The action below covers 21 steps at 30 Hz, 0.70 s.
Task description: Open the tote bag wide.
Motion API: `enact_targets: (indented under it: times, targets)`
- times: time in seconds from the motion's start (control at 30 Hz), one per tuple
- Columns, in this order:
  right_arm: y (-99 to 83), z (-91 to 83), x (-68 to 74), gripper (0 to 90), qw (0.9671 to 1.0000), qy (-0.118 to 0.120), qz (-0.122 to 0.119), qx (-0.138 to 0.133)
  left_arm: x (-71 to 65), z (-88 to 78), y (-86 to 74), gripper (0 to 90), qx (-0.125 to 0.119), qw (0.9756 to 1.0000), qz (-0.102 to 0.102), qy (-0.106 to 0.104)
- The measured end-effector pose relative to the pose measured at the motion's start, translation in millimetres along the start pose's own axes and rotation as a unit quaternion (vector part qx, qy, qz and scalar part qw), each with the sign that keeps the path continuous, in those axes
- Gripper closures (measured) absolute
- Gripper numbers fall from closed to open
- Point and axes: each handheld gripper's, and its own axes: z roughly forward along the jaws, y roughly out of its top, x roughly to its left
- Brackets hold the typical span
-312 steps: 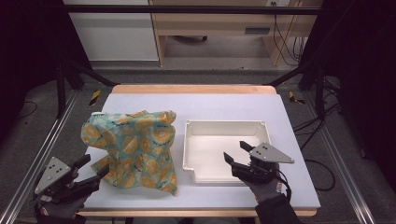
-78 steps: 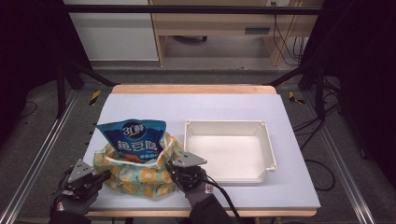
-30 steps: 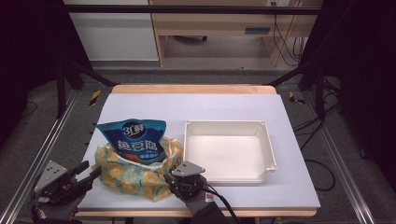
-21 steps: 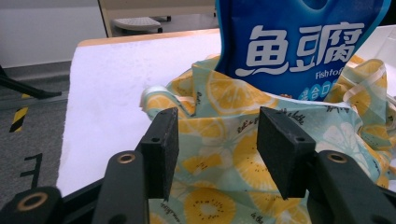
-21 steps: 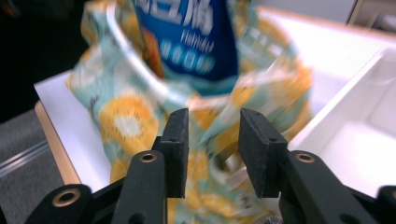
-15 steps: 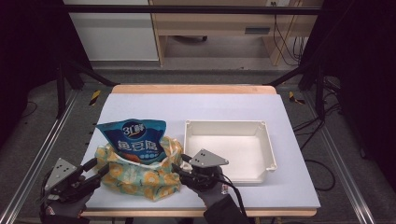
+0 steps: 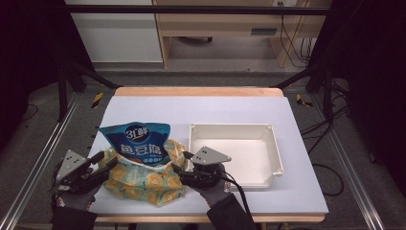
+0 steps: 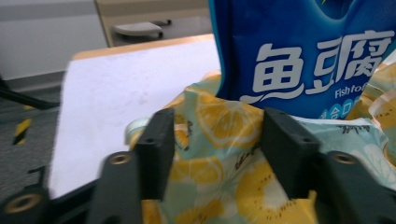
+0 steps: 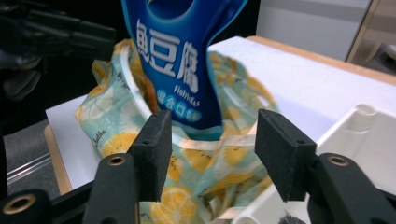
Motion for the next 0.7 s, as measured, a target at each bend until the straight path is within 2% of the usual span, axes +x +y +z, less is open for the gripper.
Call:
enact_targets:
  times: [0.1,0.17,0.27,0.47,0.7]
  targets:
    - [-7.2,12.7,5.2,51.6,0.9999,0.004,0.004,0.012,-3.1,15.0,-5.1,65.3,0.041,0.9989,0.02,0.002]
    - [-12.8,21.3,10.1,53.4,0.9997,0.001,-0.001,0.024,-1.8,21.1,-10.9,71.5,0.057,0.9982,0.018,-0.002]
    - [-23.0,34.8,17.9,56.0,0.9994,-0.003,0.005,0.035,1.9,27.3,-20.1,77.3,0.077,0.9969,0.016,0.002]
    - [-41.4,52.3,25.6,59.1,0.9979,-0.021,0.011,0.06,8.2,39.9,-39.6,77.8,0.124,0.992,0.02,0.005]
    - [-47.6,54.9,30.5,59.5,0.9971,-0.039,-0.003,0.066,7.2,42.2,-45.5,75.6,0.141,0.9898,0.018,-0.001]
